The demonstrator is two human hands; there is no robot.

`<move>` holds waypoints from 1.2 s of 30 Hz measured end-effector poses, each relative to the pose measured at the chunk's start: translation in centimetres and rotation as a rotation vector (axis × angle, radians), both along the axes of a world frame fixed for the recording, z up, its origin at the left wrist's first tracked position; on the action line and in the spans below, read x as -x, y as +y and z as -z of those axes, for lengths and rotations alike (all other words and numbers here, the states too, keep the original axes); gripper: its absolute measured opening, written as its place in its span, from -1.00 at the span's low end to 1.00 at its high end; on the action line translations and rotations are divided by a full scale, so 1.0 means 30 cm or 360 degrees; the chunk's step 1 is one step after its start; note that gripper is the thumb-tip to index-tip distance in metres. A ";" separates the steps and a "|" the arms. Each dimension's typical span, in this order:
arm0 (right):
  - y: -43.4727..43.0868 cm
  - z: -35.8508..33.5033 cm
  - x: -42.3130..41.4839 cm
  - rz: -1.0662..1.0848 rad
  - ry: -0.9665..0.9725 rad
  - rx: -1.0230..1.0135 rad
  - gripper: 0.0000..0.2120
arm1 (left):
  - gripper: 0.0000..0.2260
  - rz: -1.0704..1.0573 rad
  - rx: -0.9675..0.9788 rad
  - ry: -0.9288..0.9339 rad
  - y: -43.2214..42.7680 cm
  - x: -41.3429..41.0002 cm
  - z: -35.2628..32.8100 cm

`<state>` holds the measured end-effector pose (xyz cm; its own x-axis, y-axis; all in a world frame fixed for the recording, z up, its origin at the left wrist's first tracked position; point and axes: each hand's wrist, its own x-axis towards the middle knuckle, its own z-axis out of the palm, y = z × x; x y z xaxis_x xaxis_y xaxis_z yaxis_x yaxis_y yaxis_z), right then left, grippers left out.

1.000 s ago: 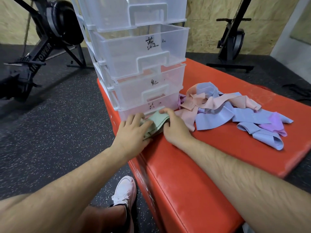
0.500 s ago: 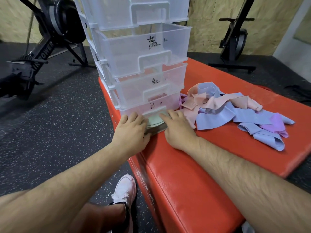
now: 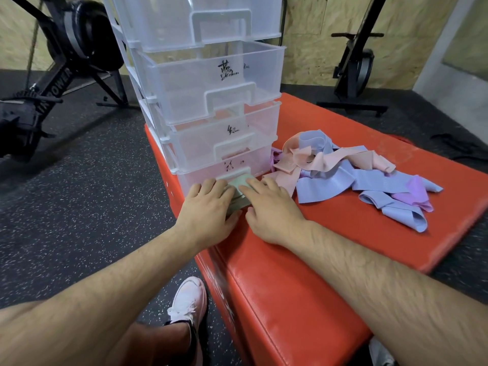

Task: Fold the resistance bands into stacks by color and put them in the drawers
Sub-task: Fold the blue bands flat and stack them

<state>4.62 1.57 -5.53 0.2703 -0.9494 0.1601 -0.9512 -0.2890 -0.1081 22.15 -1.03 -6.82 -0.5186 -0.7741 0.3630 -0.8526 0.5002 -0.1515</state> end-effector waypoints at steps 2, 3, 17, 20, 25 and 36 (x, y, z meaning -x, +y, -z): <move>0.013 -0.005 0.016 0.0016 0.0002 0.0022 -0.44 | -0.52 0.0026 0.0011 0.0017 -0.002 0.028 -0.007; 0.019 -0.010 0.029 0.0031 0.0003 0.0039 -0.44 | -0.52 0.0040 0.0019 0.0027 -0.002 0.049 -0.012; 0.145 -0.022 0.496 0.0580 0.0027 0.0026 -0.54 | -0.56 0.0458 -0.0304 0.0124 -0.091 0.622 -0.035; 0.125 -0.024 0.584 0.0665 -0.0041 -0.0014 -0.56 | -0.55 0.0439 -0.0450 0.0234 -0.121 0.722 -0.030; 0.005 -0.029 0.667 0.0744 -0.0191 -0.0142 -0.66 | -0.62 0.0405 -0.0460 0.0240 -0.166 0.793 -0.020; 0.002 -0.146 0.679 0.0417 -0.0958 0.0234 -0.80 | -0.72 0.0727 -0.0299 0.0609 -0.202 0.757 -0.129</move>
